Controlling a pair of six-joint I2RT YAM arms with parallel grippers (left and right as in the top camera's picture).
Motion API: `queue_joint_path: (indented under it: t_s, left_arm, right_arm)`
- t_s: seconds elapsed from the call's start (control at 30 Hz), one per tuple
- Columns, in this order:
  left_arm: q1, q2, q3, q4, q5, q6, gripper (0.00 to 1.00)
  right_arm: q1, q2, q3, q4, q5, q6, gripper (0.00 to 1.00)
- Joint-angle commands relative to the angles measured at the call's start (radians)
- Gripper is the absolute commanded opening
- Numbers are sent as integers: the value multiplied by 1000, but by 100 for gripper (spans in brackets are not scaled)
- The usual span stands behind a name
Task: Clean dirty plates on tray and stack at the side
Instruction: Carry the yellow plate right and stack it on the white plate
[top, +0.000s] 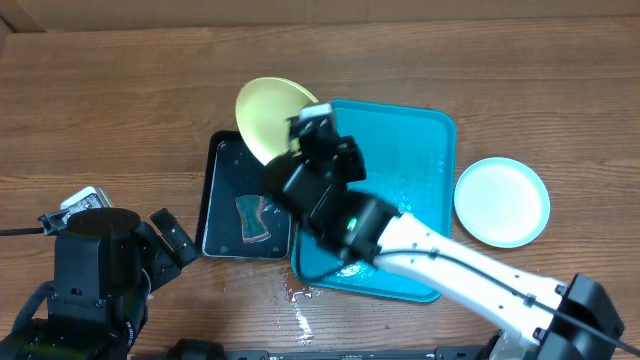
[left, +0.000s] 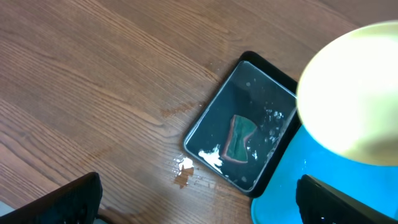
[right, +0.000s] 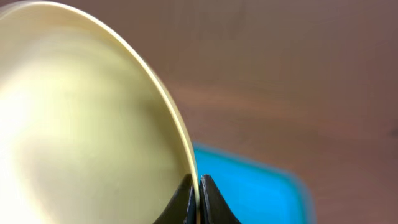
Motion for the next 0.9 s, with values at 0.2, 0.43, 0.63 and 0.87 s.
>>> queue_joint_path:
  t_s: [0.2, 0.43, 0.63, 0.87]
  left_arm:
    - [6, 1, 11, 1, -20, -13, 100]
    - [6, 1, 11, 1, -20, -13, 100]
    - [6, 1, 11, 1, -20, -13, 100]
    - [6, 1, 11, 1, -20, -13, 100]
  right_arm:
    - [-447, -105, 15, -128, -1167, 314, 4]
    - [-903, -154, 15, -388, -1296, 270, 4]
    - [-1231, -149, -9, -614, -1141, 118, 4]
    - [-1464, -148, -197, -637, -1003, 94, 4]
